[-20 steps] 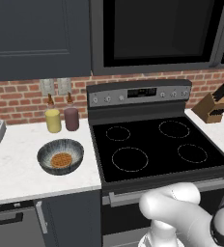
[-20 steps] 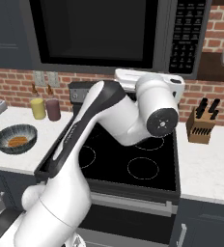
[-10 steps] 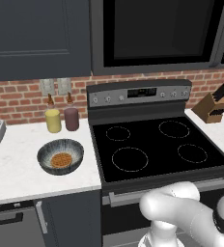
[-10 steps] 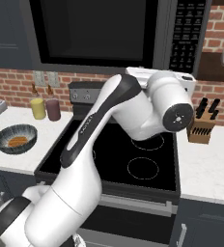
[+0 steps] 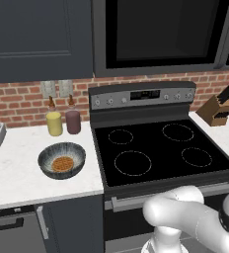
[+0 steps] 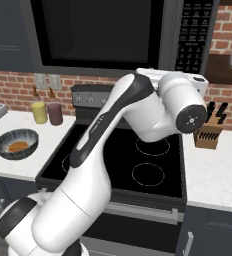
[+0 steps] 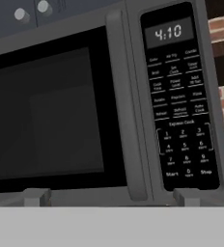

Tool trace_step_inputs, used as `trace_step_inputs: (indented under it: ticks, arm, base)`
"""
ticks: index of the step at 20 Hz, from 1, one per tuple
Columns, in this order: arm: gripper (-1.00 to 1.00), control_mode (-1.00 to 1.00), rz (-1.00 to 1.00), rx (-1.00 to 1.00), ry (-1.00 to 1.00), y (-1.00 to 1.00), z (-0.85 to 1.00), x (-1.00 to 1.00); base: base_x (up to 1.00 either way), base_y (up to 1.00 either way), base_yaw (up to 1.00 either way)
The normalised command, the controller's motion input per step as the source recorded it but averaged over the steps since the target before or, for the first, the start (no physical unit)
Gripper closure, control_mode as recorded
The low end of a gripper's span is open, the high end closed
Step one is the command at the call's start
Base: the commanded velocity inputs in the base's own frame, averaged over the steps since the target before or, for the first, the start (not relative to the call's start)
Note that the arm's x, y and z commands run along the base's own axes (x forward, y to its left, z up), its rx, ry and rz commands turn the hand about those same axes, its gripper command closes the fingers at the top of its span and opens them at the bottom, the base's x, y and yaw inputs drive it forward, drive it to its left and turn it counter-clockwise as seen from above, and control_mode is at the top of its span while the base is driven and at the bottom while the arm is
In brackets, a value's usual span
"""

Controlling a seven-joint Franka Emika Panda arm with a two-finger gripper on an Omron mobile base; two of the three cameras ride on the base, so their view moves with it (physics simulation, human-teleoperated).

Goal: Open the microwave, place the bowl with waffle inside the microwave, then close the microwave door and turn it on.

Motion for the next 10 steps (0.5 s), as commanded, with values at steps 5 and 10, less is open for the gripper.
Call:
trace_step_inputs:
  ticks: [5, 10]
  arm:
    - [-1.00, -1.00, 0.00, 0.00, 0.00, -0.04, -0.03, 0.07]
    - [-1.00, -1.00, 0.00, 0.00, 0.00, -0.04, -0.05, 0.10]
  base:
    - [0.00, 0.00, 0.00]
    - [0.00, 0.00, 0.00]
